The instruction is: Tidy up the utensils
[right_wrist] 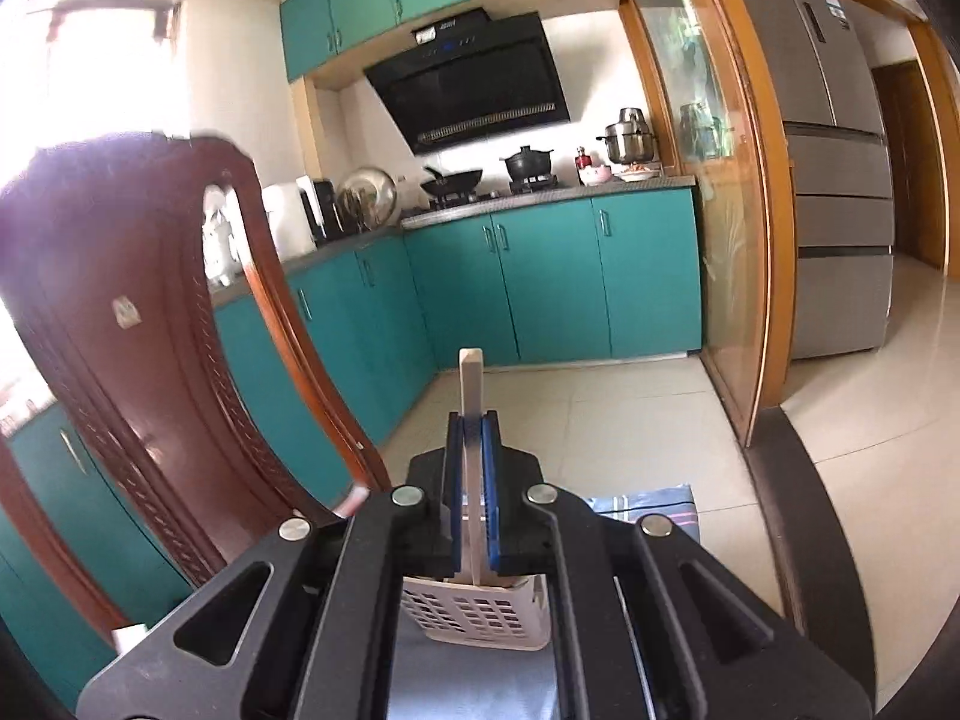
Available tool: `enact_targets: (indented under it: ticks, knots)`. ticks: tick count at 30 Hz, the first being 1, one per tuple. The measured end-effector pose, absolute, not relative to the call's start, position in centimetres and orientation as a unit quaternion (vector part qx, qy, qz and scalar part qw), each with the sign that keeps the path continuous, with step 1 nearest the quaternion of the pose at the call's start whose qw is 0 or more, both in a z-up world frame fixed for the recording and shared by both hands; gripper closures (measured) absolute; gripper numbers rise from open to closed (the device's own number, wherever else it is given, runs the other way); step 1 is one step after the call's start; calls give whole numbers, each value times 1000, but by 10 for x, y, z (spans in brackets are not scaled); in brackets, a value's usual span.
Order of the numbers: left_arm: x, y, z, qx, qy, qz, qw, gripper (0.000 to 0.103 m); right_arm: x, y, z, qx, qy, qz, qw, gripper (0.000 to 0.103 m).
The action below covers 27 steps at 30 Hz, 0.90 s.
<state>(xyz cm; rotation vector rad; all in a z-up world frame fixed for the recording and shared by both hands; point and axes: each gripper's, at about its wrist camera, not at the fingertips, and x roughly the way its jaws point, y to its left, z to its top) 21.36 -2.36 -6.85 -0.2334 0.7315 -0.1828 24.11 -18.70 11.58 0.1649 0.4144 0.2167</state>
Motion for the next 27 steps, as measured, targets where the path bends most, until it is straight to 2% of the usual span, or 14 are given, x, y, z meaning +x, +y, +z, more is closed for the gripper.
enact_targets:
  ticks: [3, 5, 7, 8, 9, 11, 13, 15, 16, 19, 27]
  knots:
    - [209, -24, -64, -111, 348, -82, 927, 102, 255, -175, 94, 58, 236, 105, 964, 96]
    - [203, -23, -57, -107, 338, -78, 932, 97, 256, -171, 83, 45, 257, 94, 961, 95]
    - [194, -22, -46, -99, 319, -68, 940, 83, 247, -172, 81, 53, 253, 95, 961, 80]
    - [191, -21, -43, -97, 313, -64, 943, 78, 237, -174, 82, 57, 246, 95, 963, 63]
    - [185, -20, -37, -95, 300, -60, 947, 68, 224, -176, 84, 62, 235, 96, 965, 47]
    - [175, -20, -29, -93, 282, -56, 953, 58, 196, -178, 88, 60, 208, 96, 971, 38]
    - [162, -19, -19, -91, 261, -46, 960, 39, 169, -177, 88, 42, 192, 85, 977, 32]
    - [148, -19, -9, -88, 241, -40, 966, 31, 146, -176, 83, 26, 180, 72, 981, 23]
    - [141, -19, -4, -85, 232, -39, 968, 25, 132, -175, 78, 14, 175, 61, 983, 21]
    - [124, -22, 8, -75, 210, -38, 974, 17, 106, -175, 63, -2, 179, 34, 983, 16]
    - [89, -40, 34, -46, 174, -43, 983, 7, 64, -173, 41, -7, 196, 2, 980, 13]
